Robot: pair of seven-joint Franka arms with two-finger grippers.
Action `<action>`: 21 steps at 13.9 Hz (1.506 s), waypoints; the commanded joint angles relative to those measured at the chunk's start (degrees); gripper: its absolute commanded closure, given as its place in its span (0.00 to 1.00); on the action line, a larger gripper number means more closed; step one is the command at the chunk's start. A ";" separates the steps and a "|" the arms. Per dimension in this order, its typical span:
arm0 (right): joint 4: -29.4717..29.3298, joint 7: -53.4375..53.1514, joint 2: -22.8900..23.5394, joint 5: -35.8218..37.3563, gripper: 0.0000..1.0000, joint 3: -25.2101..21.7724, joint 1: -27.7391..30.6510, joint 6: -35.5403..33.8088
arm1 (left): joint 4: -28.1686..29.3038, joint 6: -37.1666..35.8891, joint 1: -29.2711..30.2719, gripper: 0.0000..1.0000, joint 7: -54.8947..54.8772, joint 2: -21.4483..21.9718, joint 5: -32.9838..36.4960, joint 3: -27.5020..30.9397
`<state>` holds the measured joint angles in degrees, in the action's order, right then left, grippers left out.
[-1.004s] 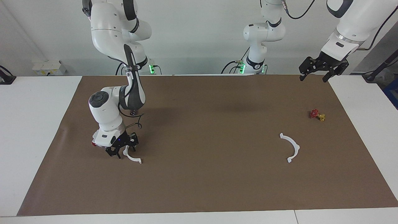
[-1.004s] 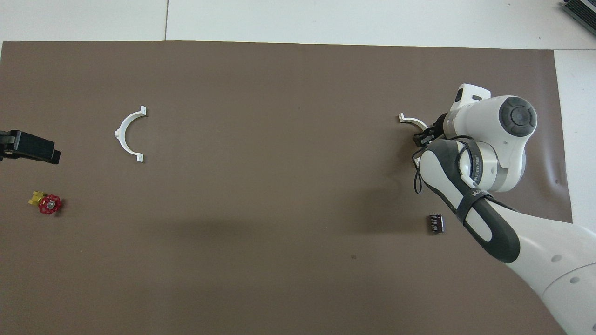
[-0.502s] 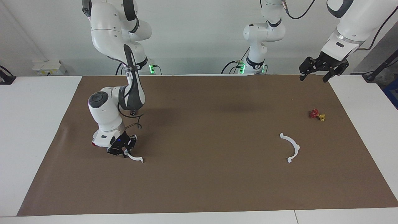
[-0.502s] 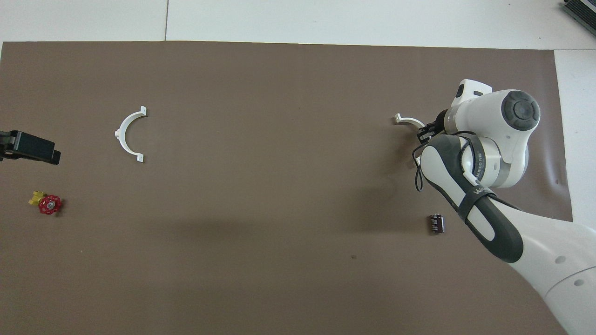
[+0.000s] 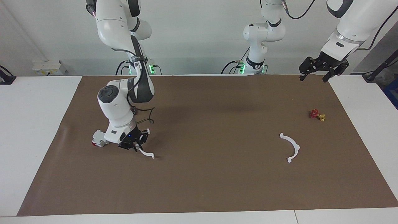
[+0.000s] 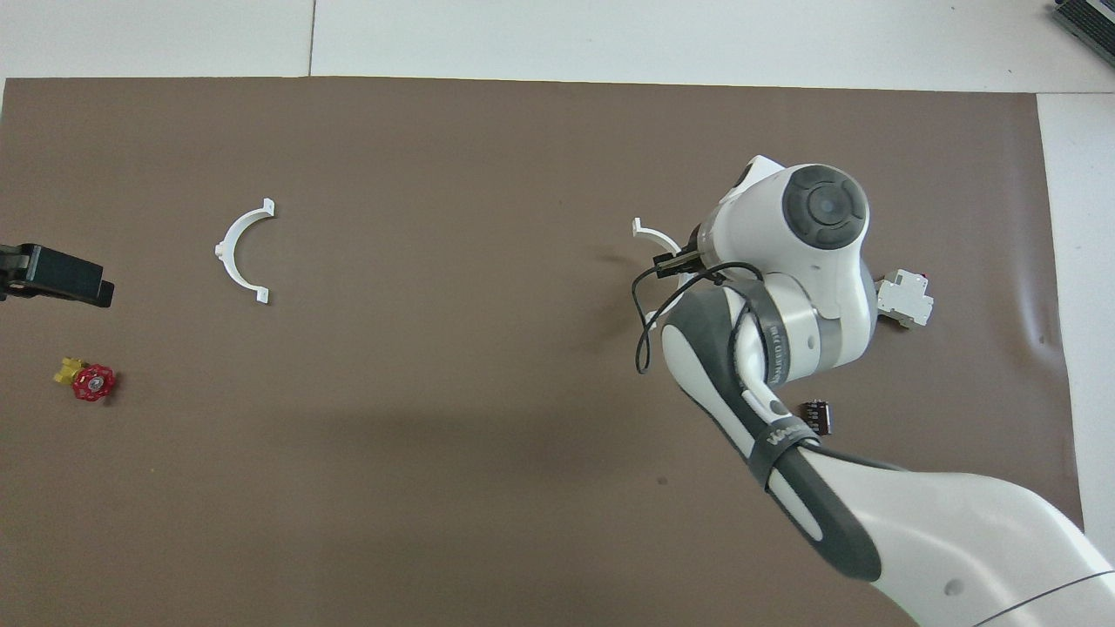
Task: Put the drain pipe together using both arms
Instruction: 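Carry the clamp half with the right gripper toward the mat centre, then place the clamp half with the right gripper while the left gripper grasps the other half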
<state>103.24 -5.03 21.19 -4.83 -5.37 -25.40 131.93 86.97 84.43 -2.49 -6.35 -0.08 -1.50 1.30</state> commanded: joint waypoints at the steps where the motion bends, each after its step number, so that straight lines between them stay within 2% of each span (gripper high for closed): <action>1: 0.65 -14.52 -0.10 3.93 1.00 -0.08 -5.16 -0.18 | 1.36 -0.23 0.11 0.00 0.64 1.31 0.89 -0.16; 3: 1.17 -21.23 0.51 6.66 1.00 0.01 -8.07 0.44 | 1.27 -0.15 0.20 0.00 0.29 1.31 0.89 -0.07; 5: 2.49 -22.83 0.60 8.68 1.00 0.01 -9.83 1.66 | 2.05 0.90 0.99 0.00 0.02 1.40 0.89 -0.07; 8: 4.95 -23.54 0.78 9.04 1.00 0.01 -10.36 6.31 | 10.38 9.40 2.57 0.00 -0.07 4.38 0.89 -0.07; 10: 5.04 -24.06 2.18 9.22 1.00 0.01 -10.98 9.48 | 13.74 14.07 2.84 0.00 -0.16 4.30 0.89 -0.07; 12: 5.04 -24.15 3.41 10.00 1.00 0.01 -10.98 11.94 | 15.68 18.29 3.80 0.00 -0.16 2.81 0.89 -0.07; 16: 5.04 -24.07 3.68 10.36 1.00 0.01 -10.98 12.04 | 19.63 27.51 5.03 0.00 -0.07 -1.58 0.80 0.02; 21: 5.13 -23.01 3.77 10.80 1.00 0.01 -10.98 12.13 | 20.78 37.46 5.21 0.01 -0.07 -8.87 0.36 -0.07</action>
<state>107.92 -27.16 24.98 3.89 -5.27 -36.32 142.81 107.05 118.26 2.02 -6.40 -6.89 -1.41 1.70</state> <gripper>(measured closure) 0.789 0.004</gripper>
